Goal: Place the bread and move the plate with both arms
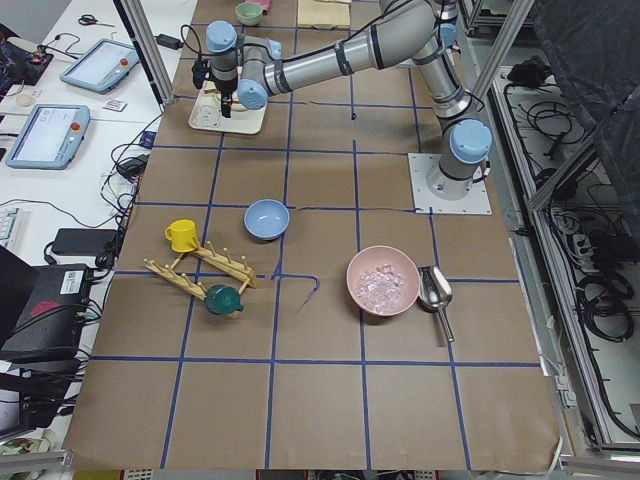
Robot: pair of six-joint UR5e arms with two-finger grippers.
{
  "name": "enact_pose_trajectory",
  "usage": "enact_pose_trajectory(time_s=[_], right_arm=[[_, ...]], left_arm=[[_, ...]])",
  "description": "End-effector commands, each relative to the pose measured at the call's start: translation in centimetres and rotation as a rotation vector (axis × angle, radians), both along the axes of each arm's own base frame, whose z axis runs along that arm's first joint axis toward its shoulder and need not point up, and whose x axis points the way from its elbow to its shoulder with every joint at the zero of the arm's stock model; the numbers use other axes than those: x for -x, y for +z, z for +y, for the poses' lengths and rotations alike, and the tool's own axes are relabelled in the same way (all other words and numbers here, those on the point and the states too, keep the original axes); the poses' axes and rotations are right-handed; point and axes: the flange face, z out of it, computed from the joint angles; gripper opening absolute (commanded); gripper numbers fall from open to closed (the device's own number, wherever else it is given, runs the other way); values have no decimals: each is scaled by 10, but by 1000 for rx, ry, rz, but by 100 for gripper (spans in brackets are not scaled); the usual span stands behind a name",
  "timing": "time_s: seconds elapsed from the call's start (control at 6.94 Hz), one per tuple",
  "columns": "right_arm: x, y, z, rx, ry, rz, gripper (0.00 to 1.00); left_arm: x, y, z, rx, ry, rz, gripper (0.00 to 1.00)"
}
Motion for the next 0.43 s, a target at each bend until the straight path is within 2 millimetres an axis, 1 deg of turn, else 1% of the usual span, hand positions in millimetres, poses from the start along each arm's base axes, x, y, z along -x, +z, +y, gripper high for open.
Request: enact_pose_trajectory(time_s=[0.0, 0.14, 0.29], right_arm=[[-1, -1, 0, -1, 1, 1, 100], [0, -1, 0, -1, -1, 2, 100], [-1, -1, 0, -1, 1, 0, 100]], left_arm=[[-40, 66, 31, -45, 58, -132, 100], [-42, 93, 62, -114, 50, -143, 100], [-49, 117, 89, -134, 61, -132, 100]])
